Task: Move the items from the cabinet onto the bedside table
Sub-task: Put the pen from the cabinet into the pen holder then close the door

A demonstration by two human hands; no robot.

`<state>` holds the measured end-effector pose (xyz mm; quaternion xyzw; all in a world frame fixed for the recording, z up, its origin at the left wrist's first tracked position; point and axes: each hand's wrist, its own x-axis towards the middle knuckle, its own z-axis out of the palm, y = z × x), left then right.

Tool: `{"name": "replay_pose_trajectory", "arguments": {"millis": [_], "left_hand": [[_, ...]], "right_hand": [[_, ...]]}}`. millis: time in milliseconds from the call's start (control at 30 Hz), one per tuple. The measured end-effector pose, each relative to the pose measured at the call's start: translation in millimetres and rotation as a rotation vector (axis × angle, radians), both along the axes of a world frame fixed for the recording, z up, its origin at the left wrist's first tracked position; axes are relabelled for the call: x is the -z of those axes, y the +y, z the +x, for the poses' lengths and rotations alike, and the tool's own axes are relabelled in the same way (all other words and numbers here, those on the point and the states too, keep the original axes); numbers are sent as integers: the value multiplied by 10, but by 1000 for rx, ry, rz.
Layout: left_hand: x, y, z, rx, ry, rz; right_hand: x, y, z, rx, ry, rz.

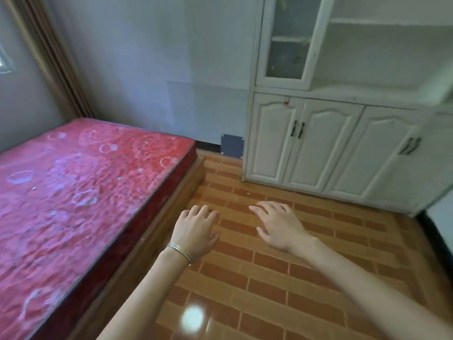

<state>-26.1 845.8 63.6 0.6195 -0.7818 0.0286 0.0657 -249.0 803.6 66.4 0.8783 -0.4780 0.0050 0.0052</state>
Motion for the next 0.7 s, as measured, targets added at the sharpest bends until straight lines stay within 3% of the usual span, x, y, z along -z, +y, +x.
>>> {"name": "replay_pose_trajectory", "arguments": {"millis": [333, 700], "left_hand": [[-316, -1020, -2483, 279, 118, -107], [-549, -2033, -3980, 556, 93, -117]], "right_hand": [[-485, -224, -2464, 300, 2, -92], [-585, -727, -3818, 543, -9, -148]]}}
